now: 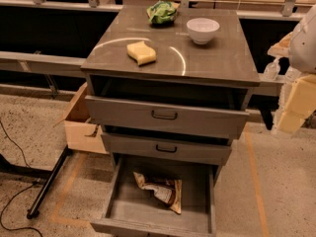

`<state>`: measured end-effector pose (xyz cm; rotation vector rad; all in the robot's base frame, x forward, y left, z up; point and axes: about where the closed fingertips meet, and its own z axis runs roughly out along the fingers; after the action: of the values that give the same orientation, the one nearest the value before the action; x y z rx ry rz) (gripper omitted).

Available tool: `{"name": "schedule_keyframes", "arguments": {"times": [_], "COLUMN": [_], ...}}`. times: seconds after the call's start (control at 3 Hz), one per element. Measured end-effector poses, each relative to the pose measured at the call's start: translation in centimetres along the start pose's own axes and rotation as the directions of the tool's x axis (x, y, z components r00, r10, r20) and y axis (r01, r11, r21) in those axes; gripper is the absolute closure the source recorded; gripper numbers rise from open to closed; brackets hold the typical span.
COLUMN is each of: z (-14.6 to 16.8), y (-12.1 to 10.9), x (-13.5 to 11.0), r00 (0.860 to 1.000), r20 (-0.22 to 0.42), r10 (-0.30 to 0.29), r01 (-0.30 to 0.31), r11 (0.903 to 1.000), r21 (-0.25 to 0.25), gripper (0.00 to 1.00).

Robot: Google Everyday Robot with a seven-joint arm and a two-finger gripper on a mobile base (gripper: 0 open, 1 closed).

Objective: Pick brown chip bag from bottom drawer and place on counter

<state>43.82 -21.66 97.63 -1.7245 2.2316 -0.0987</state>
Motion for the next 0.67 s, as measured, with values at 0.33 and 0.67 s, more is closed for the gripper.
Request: {"name": "schedule_keyframes", "arguments": {"times": [0.33,0.67], "z": [0.1,3.3], "y": [0.0,0.7], "x": [0.0,-0.6], "r00": [1.000,0.994], "r20": [0.003,0.099], "r10": [-0.002,-0.045], "r01": [0.002,0.046], "r11": [1.0000,0.9989], "r21": [0.000,-0.011], "gripper": [0.00,0.00]}}
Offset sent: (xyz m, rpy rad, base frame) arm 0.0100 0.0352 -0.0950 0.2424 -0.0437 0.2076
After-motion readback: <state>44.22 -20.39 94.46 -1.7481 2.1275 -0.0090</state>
